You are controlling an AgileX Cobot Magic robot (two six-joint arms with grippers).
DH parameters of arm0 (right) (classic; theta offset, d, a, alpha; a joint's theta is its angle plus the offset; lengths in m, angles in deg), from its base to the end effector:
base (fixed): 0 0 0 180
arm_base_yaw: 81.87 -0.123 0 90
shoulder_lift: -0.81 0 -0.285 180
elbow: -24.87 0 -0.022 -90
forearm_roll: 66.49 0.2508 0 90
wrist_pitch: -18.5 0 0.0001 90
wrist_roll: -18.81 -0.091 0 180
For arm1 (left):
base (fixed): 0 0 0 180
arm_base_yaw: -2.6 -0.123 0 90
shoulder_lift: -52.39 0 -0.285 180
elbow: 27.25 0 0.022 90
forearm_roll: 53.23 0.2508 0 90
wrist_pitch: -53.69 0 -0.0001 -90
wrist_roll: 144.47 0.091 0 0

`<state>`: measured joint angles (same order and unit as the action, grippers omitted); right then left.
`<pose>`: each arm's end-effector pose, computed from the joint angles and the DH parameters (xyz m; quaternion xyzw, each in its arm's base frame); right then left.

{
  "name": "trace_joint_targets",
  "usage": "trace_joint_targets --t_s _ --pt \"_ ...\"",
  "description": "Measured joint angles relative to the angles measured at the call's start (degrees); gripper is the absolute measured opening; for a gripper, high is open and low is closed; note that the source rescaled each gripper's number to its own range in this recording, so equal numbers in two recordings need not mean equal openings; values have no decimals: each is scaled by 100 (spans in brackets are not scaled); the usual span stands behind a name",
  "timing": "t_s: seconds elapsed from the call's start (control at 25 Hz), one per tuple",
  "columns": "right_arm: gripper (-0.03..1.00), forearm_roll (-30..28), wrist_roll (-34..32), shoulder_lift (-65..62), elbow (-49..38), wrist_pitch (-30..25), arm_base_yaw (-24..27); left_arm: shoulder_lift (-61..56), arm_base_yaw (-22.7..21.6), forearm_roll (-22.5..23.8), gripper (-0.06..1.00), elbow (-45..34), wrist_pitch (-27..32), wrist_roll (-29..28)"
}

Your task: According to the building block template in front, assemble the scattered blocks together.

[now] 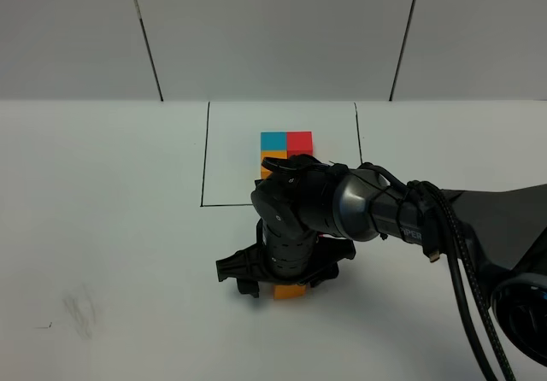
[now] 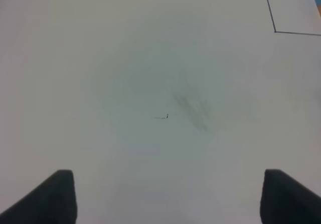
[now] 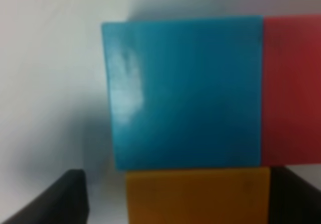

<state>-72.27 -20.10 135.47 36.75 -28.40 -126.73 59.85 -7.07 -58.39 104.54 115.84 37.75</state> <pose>0.3162 0.3053 0.1192 -0.0826 0.9917 0.0304 0.0934 -0.0063 -0.0084 0.2773 -0.0530 0.8538 0.0087 0.5177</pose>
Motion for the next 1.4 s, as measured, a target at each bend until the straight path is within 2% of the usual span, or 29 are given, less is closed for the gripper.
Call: trace_joint_targets --t_s 0.2,0.28,0.6,0.84,1.04,1.2,1.28,1.4 --pt "78 64 88 -34 0 -147 0 0 0 0 65 0 0 0" --pt "84 64 94 -158 0 -273 0 0 0 0 65 0 0 0" --pt "97 -227 4 -866 0 -1187 0 0 0 0 65 0 0 0" --pt "100 -958 -114 -1394 0 -2151 0 0 0 0 65 0 0 0" --pt "100 -1438 -52 -1866 -41 -2216 0 0 0 0 65 0 0 0" --pt "100 -1893 345 -2523 -46 -2216 98 0 0 0 65 0 0 0" --pt "100 -2238 682 -2924 -46 -2222 295 0 0 0 65 0 0 0" --pt "100 -2642 1283 -3447 -46 -2227 866 0 0 0 65 0 0 0"
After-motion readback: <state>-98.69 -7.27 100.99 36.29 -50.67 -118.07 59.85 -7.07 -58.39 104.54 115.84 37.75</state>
